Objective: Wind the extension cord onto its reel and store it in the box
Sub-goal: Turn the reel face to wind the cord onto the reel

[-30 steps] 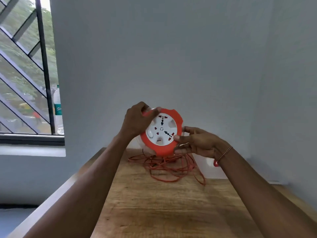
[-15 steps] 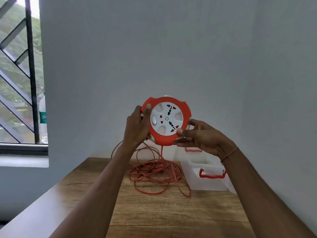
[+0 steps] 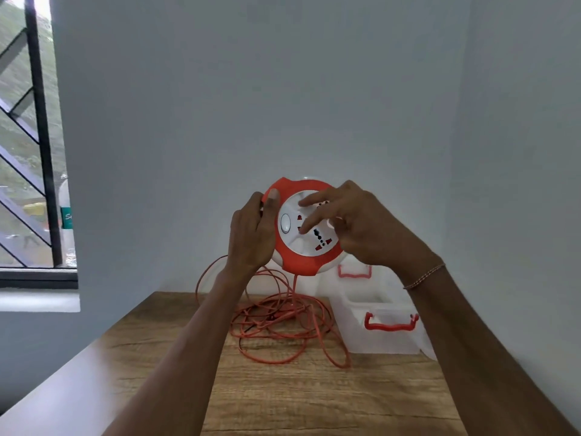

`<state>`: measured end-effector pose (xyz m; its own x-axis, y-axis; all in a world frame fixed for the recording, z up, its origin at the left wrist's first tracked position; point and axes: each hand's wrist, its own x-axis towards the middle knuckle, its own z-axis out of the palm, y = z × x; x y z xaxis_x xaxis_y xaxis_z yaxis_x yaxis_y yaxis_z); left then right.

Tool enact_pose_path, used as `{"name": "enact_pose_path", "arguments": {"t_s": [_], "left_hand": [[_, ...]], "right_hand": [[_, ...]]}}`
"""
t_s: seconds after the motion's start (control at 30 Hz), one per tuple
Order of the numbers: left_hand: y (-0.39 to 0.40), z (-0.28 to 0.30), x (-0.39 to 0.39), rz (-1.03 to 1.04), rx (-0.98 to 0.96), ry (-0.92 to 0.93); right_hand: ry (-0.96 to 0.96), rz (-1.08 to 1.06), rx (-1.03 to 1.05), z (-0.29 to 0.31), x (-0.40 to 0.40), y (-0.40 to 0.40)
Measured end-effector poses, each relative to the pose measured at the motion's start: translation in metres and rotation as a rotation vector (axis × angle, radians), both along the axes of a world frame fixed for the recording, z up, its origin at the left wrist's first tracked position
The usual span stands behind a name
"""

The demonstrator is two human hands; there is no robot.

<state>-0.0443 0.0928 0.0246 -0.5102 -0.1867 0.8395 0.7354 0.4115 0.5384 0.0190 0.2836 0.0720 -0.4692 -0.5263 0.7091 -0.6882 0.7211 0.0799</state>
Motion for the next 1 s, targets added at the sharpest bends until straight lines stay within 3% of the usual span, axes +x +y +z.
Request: {"name": "enact_pose_path", "arguments": {"t_s": [0.1,0.3,0.57,0.77,1.0], "left_hand": [[0.001,0.001,-0.002,0.010,-0.023,0.019],[-0.001,0.000,-0.006,0.013,-0.030,0.019],[-0.003,0.001,-0.006,-0.044,0.039,-0.009],[-0.004,0.002,-0.003,-0.030,0.053,-0.029],[-0.009,0.004,-0.003,-0.020,0.077,-0.070]], "right_hand": [[0.030,-0.161,0.135,-0.007,-0.002,-0.012],[0.172,-0.263,0.193,-0.013,0.002,-0.019],[0.251,-0.365,0.105,-0.021,-0.006,-0.022],[0.194,-0.359,-0.149,-0.025,-0.007,-0.031],[0.228,-0.208,-0.026,-0.015,-0.003,-0.022]]}}
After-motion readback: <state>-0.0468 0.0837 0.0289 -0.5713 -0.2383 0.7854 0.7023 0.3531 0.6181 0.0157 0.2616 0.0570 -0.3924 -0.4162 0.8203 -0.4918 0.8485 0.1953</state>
